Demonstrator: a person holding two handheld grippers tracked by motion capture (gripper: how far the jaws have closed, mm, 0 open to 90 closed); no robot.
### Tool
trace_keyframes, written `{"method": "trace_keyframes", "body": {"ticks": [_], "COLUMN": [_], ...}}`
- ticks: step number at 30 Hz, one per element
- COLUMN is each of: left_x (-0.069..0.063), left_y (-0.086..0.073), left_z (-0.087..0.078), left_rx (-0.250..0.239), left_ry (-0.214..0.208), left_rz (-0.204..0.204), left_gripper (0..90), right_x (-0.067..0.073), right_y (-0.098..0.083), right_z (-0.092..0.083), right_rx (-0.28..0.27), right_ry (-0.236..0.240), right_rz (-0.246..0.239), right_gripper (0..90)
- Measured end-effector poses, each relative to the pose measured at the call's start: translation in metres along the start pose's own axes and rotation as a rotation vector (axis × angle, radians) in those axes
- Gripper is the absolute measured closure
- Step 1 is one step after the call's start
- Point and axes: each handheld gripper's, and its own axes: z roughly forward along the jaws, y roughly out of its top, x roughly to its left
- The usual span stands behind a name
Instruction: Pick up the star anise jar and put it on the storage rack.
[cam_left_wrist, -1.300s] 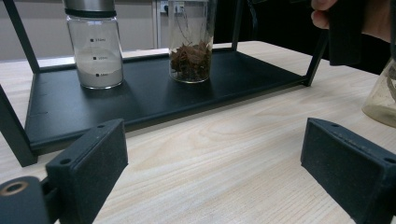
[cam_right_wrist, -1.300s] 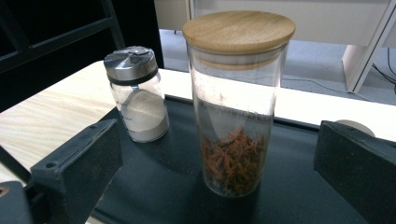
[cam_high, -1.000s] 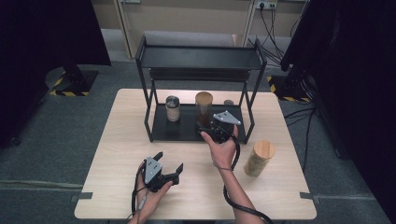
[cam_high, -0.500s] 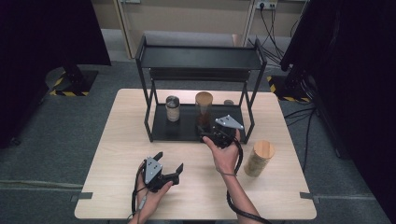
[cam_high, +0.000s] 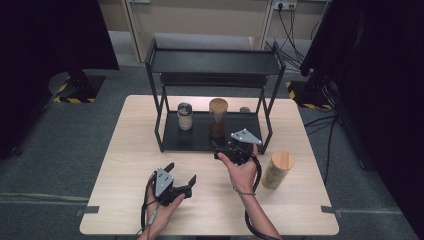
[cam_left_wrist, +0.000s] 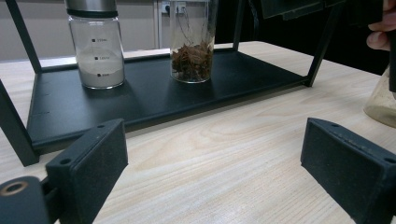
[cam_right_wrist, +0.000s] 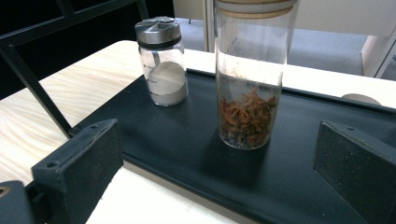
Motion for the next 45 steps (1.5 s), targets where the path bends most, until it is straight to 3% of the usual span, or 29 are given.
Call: {"method": "trace_keyframes", "body": {"ticks": [11,21,45], "left_x": [0.0,0.0,0.0], "left_y": [0.0,0.0,0.0], "left_z": [0.0,0.0,0.0], "left_rx": [0.002,0.0,-0.001], "left_ry": [0.001,0.001,0.003], "left_rz": [0.001,0.003,0.002], "left_gripper": [6.6,6.6,6.6], "right_x": [0.001,0.002,0.011], "right_y": [-0.008,-0.018,-0.04], "right_z": [-0.007,-0.012,-0.028], "right_rx": [0.007,0.017,0.043], "right_ry": [0.005,0.018,0.036], "right_rz": [-0.007,0.016,-0.016], "right_gripper": [1.9,1.9,2.3]}}
